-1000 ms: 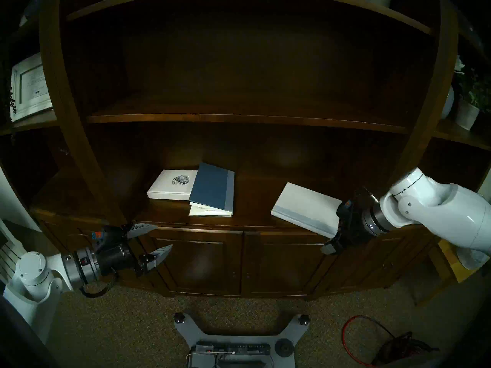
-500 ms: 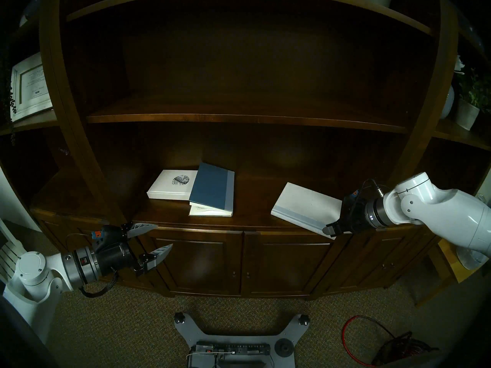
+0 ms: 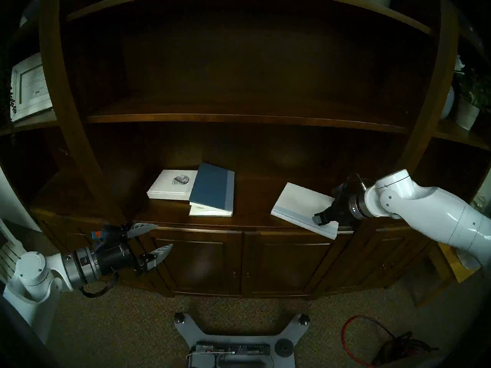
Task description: Close the books and align them horizontally on the shelf
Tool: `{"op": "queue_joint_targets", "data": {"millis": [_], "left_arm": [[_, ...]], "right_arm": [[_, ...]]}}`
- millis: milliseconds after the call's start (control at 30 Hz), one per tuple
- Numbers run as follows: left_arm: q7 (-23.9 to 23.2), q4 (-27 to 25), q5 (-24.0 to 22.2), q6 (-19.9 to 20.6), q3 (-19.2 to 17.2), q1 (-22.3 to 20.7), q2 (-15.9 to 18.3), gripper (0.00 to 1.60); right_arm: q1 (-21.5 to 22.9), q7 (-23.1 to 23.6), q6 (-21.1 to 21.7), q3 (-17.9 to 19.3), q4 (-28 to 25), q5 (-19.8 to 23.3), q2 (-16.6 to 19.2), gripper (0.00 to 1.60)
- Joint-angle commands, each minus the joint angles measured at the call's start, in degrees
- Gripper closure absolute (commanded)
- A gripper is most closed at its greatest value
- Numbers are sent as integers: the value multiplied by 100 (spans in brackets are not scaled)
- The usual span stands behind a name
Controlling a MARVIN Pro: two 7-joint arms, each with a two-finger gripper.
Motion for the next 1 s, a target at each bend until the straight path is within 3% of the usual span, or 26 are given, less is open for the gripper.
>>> {"op": "queue_joint_targets", "data": {"millis": [0, 100, 233, 267, 633, 733, 867, 967], "left_arm": [[-15, -109, -63, -28, -77, -48, -11, 0], [-15, -110, -63, -28, -78, -48, -11, 0], [-13, -104, -56, -29, -71, -52, -8, 0], [-12, -101, -53, -29, -69, -54, -6, 0], [-11, -98, -48, -29, -65, -56, -4, 0], [-15, -106, -57, -28, -74, -52, -11, 0], [-17, -113, -65, -26, -82, -47, -15, 0], [-18, -114, -66, -25, -83, -46, -17, 0]], "right_arm": [[298, -185, 151, 128, 52, -118, -289, 0], [277, -165, 203, 160, -123, -50, -163, 0], [238, -85, 239, 269, -725, 102, 284, 0], [303, 85, 304, 271, -602, 89, 236, 0], [135, 505, 634, 397, -1765, 540, 1010, 0], [-64, 405, 646, 435, -1991, 665, 1102, 0], [-206, 374, 334, 302, -2080, 780, 1211, 0], [-222, 472, 281, 252, -2018, 771, 1135, 0]]}}
